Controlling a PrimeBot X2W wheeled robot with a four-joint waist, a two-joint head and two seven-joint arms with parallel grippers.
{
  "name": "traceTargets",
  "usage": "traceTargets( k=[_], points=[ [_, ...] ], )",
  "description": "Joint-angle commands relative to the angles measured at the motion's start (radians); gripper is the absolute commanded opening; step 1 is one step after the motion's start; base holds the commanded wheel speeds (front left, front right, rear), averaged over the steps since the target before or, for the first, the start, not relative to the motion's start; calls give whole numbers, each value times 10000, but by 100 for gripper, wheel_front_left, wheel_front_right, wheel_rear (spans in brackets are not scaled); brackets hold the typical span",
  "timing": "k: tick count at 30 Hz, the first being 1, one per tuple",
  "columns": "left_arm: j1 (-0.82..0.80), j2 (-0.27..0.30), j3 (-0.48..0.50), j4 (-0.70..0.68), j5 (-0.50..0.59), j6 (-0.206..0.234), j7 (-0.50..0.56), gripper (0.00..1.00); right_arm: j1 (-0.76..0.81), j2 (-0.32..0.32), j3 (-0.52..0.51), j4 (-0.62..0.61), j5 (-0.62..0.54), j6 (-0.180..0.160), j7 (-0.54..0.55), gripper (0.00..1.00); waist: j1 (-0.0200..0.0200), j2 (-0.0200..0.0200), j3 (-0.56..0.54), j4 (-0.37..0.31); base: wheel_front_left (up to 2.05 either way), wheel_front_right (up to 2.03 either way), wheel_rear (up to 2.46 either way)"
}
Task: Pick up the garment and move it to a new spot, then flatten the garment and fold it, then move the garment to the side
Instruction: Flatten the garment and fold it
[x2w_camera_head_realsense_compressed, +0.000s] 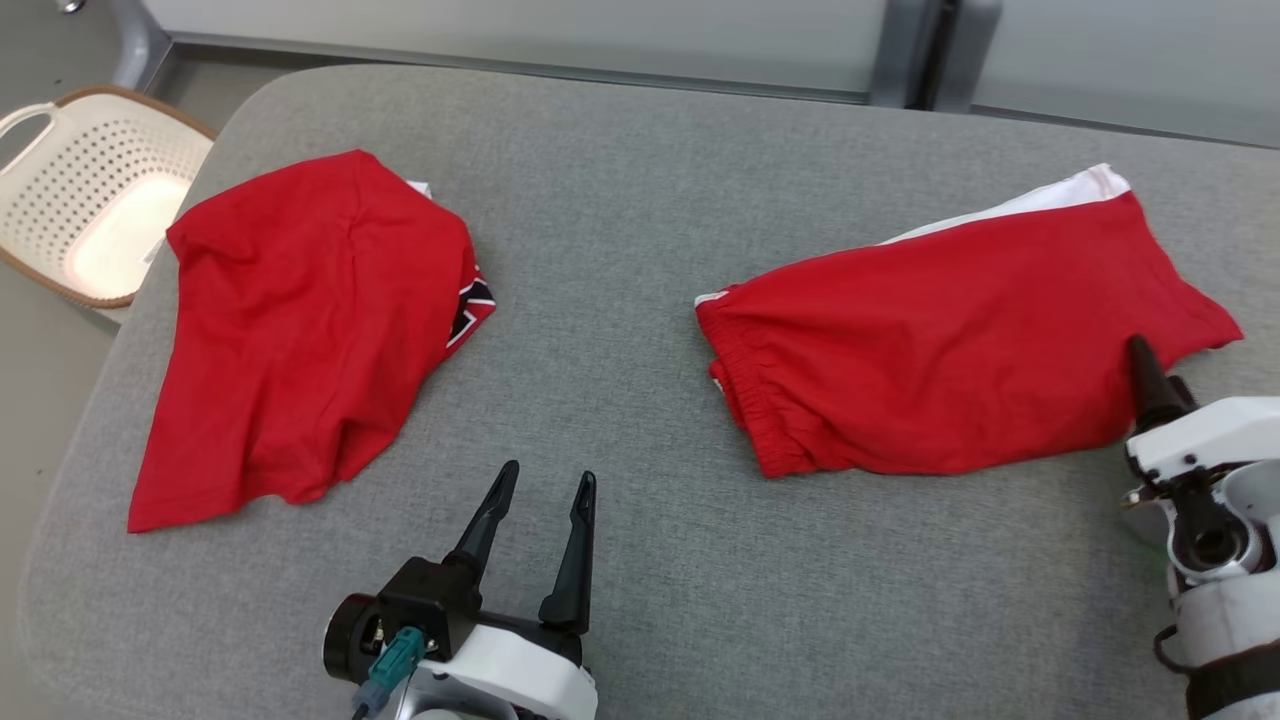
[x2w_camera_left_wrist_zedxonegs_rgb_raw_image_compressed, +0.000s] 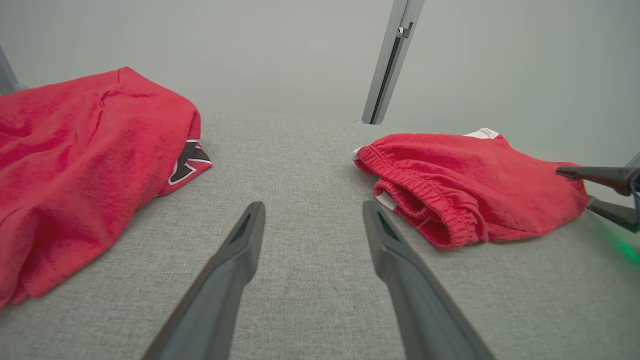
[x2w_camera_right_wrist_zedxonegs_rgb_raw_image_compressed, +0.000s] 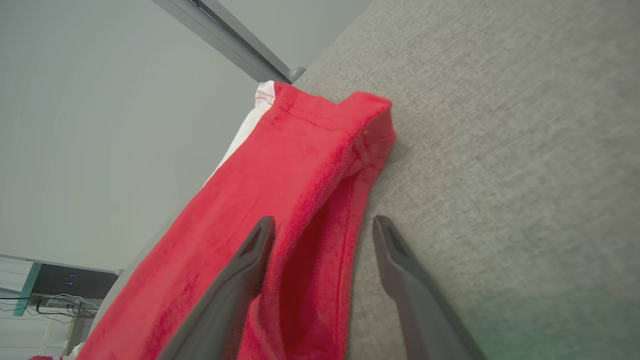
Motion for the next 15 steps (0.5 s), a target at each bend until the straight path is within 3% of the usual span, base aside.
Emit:
traceTargets(
  k=[1, 15],
  points=[
    [-169, 41, -58, -53, -60, 88, 0, 100, -152, 53, -158, 497, -82, 5, 133, 100, -1, -1, 220, 256, 0, 0, 0],
    [-591, 41, -439, -311, -429, 281, 0, 100, -1734, -295, -658, 2298, -688, 19, 888, 100, -1, -1, 762, 711, 0, 0, 0]
  ],
)
